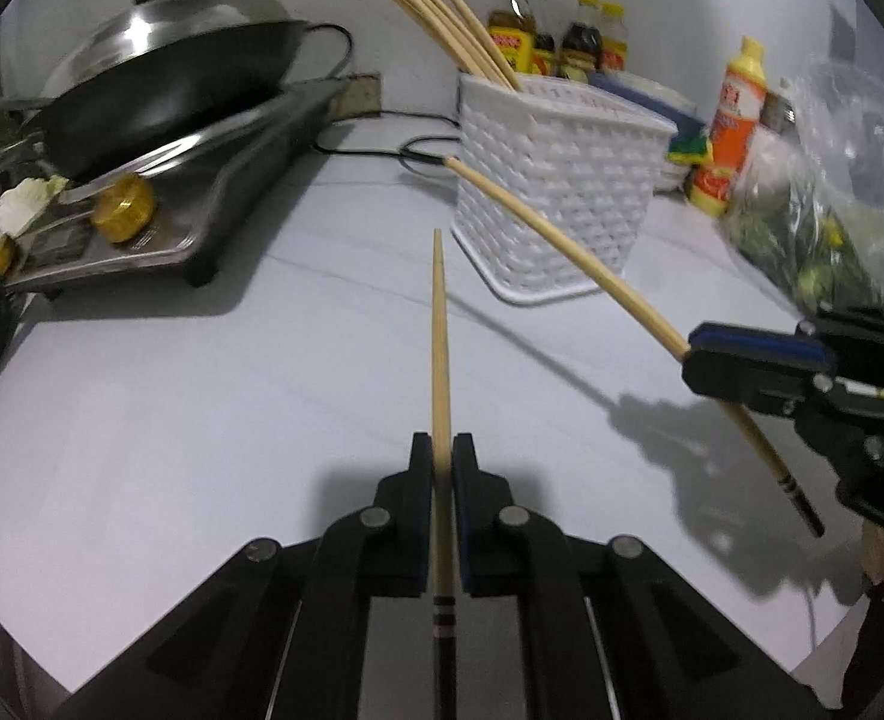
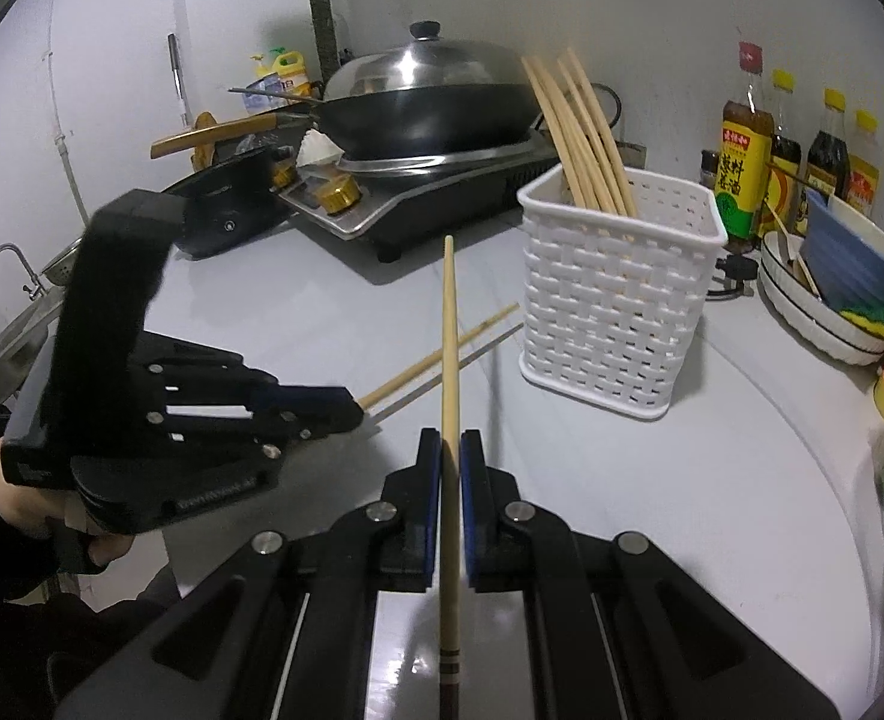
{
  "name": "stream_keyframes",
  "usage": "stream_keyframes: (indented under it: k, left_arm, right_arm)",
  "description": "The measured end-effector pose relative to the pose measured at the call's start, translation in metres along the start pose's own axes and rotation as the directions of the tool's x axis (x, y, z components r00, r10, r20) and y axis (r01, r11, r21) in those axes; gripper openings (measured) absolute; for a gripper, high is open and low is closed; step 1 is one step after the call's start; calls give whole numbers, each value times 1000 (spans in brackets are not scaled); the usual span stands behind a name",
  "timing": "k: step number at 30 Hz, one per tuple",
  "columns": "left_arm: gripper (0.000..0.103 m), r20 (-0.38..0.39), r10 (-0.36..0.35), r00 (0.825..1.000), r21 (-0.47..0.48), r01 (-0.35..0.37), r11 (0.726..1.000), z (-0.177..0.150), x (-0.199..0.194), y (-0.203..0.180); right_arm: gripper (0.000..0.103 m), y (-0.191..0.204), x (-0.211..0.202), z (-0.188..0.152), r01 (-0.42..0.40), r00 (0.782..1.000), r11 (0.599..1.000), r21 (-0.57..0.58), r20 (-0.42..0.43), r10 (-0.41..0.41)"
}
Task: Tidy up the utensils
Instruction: 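Lift both held chopsticks up over the white holder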
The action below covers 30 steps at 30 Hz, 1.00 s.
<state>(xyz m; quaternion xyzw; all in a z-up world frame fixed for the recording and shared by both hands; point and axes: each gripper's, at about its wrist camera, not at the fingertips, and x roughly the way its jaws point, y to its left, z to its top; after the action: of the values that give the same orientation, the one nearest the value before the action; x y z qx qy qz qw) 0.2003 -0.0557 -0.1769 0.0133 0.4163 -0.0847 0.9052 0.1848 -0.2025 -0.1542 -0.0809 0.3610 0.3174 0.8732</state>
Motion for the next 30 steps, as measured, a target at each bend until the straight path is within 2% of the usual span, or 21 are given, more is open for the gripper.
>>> stream_keyframes:
  k: [10, 19, 22, 30]
  left_arm:
    - [6, 132, -29, 991, -78, 40, 996, 8, -49, 28]
    - [6, 230, -46, 972, -90, 68, 994, 26, -76, 41]
    - [6, 263, -26, 964, -82, 49, 995, 32, -84, 44]
    - [6, 314, -26, 949, -93, 58, 994, 48, -90, 59]
  right_arm:
    - [6, 2, -25, 33, -11, 998, 1000, -9, 61, 11]
    - [6, -12, -46, 80, 52, 990, 998, -31, 130, -48]
    - [6, -23, -48, 99, 64, 986, 998, -26, 153, -59]
    - [6, -45, -35, 142, 83, 981, 996, -17, 179, -78]
